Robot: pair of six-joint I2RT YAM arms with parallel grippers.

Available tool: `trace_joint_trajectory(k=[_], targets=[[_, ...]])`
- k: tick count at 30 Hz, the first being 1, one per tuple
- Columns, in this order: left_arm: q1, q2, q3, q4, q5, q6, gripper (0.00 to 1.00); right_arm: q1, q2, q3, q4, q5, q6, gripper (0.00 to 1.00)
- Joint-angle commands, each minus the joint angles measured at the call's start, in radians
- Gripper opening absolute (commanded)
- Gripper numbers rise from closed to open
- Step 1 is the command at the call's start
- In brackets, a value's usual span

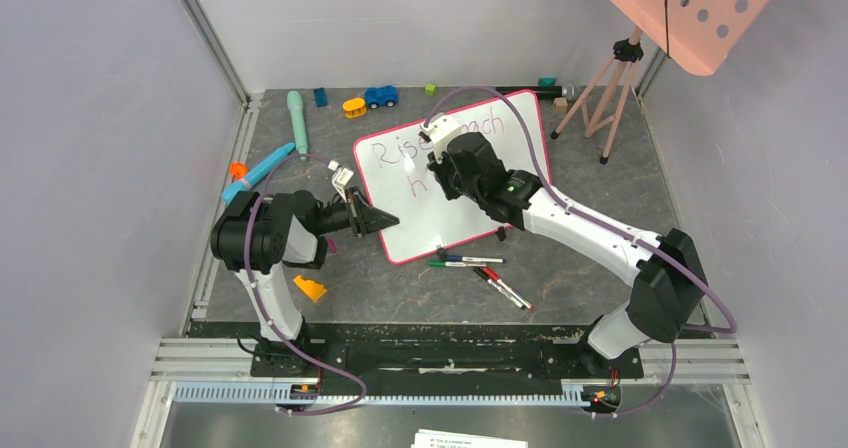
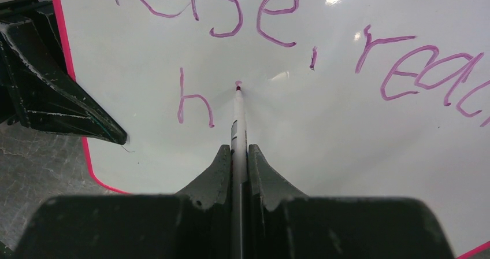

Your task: Write a sentence on the whiteboard

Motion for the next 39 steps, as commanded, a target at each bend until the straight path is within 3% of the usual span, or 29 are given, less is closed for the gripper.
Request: trace_joint_trajectory(k=[1,39], targets=[[-0.020,-0.007,-0.009,0.063,0.072,0.116,0.07,-0.008,0.015,0.049,0.003,0.014,-0.006,0.00],[-0.021,-0.006,-0.006,0.063,0.074,0.117,0.07,-0.017,0.023,0.062,0.012,0.034,0.010,0.00]])
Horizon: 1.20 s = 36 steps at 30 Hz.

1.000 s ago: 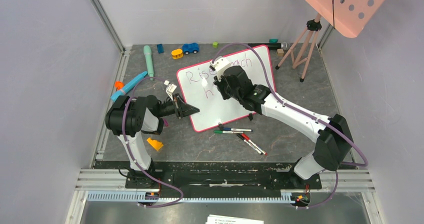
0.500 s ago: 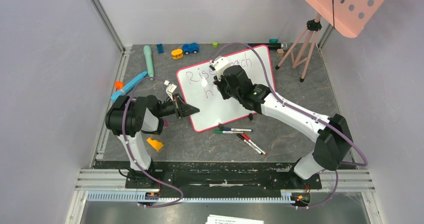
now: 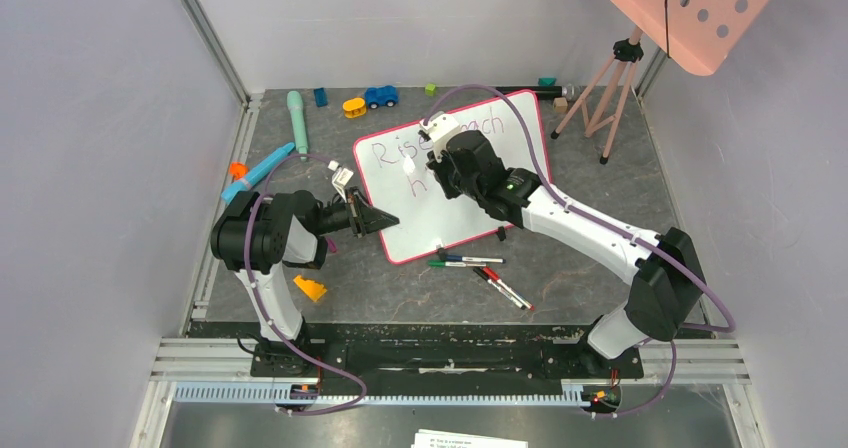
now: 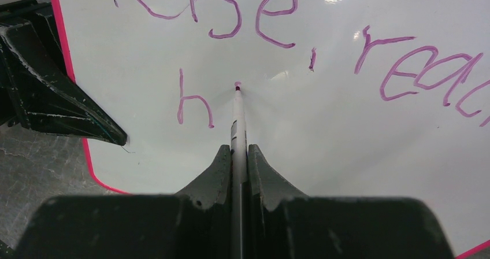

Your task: Write a sentence on the whiteboard

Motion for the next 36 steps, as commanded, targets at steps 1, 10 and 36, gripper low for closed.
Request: trace_joint_trajectory(k=[1,10,36], targets=[[-0.020,-0.006,-0.006,0.063,0.075,0.117,0.07,-0.013,0.012,0.042,0.035,0.036,0.006,0.00],[-0.020,-0.006,-0.004,0.063,0.074,0.117,0.07,-0.016,0.020,0.061,0.035,0.036,0.006,0.00],[-0.020,-0.007,-0.004,0.063,0.074,0.117,0.07,-0.017,-0.104,-0.044,0.057,-0.064,0.002,0.00]])
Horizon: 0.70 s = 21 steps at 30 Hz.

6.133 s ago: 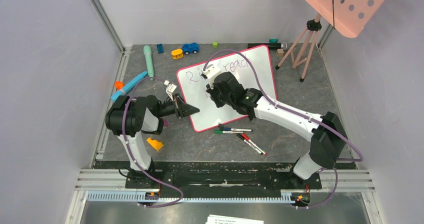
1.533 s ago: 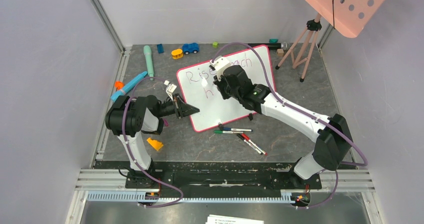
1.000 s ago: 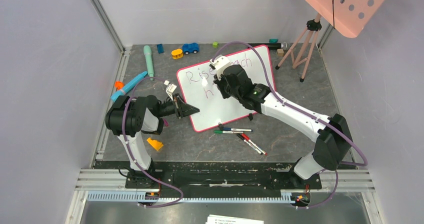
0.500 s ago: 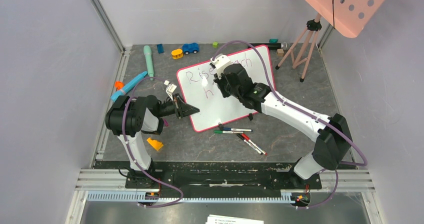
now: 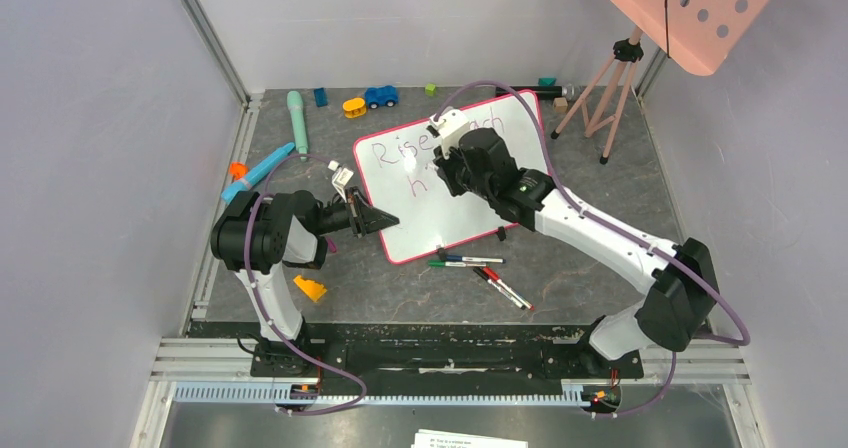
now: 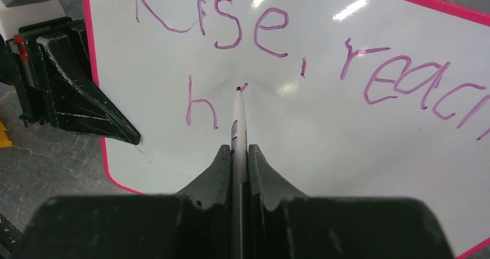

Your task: Write a sentence on the whiteboard

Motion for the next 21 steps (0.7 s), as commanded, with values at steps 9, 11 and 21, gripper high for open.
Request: trace_joint_trajectory(k=[9,11,21], targets=[[-0.020,-0.005,-0.004,0.063,0.075,0.115,0.07,-0.004,-0.037,-0.060,0.040,-0.013,0.007,0.00],[-0.020,-0.005,-0.005,0.063,0.075,0.116,0.07,-0.004,-0.033,-0.059,0.041,-0.010,0.007,0.00],[-0.020,-0.003,-0.003,0.064,0.075,0.115,0.07,-0.004,-0.022,-0.045,0.043,-0.015,0.006,0.00]])
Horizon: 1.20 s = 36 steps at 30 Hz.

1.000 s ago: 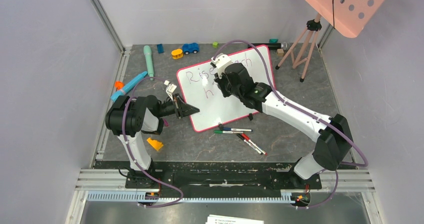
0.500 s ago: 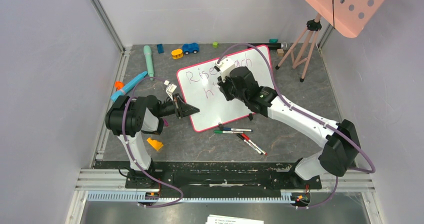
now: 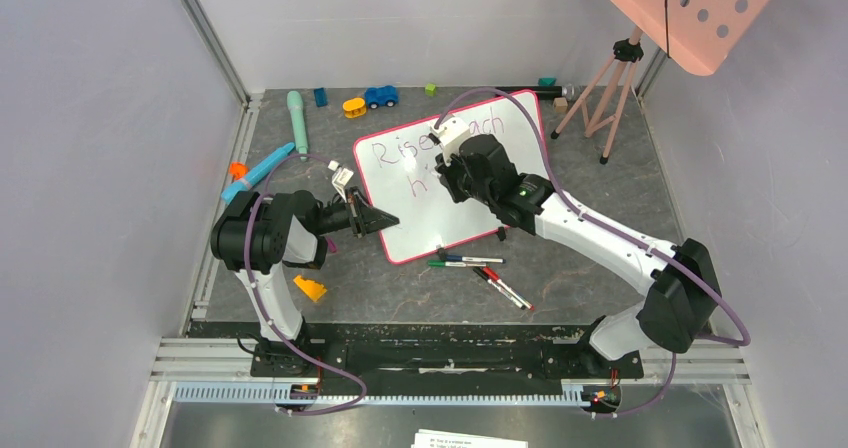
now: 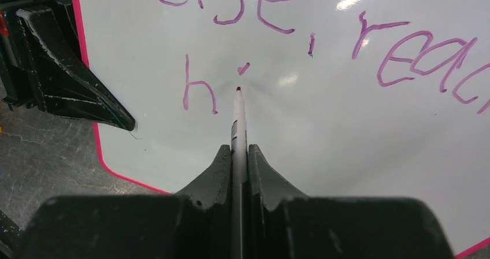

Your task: Write a sentence on the whiteboard

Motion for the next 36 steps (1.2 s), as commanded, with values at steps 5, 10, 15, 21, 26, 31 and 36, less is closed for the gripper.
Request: trace_joint_trajectory(k=[5,10,15,21,26,31,36], targets=[[-0.019,-0.004,-0.004,0.063,0.075,0.116,0.07,-0.004,0.006,0.019,0.037,-0.009,0.004,0.00],[-0.020,-0.005,-0.005,0.063,0.073,0.117,0.07,-0.003,0.009,0.022,0.044,-0.013,0.000,0.00],[-0.020,-0.004,-0.005,0.063,0.073,0.117,0.07,-0.005,0.017,0.027,0.043,-0.013,-0.001,0.00],[-0.020,-0.004,-0.005,0.063,0.073,0.116,0.07,-0.004,0.025,0.021,0.044,-0.012,0.001,0.00],[-0.020,-0.004,-0.005,0.063,0.074,0.118,0.07,-0.006,0.034,0.021,0.045,-0.011,0.000,0.00],[-0.019,-0.005,-0.005,0.063,0.074,0.118,0.07,-0.006,0.049,0.033,0.045,-0.003,-0.005,0.00],[-0.019,-0.006,-0.006,0.063,0.073,0.120,0.07,-0.007,0.056,0.037,0.042,0.000,-0.004,0.00]])
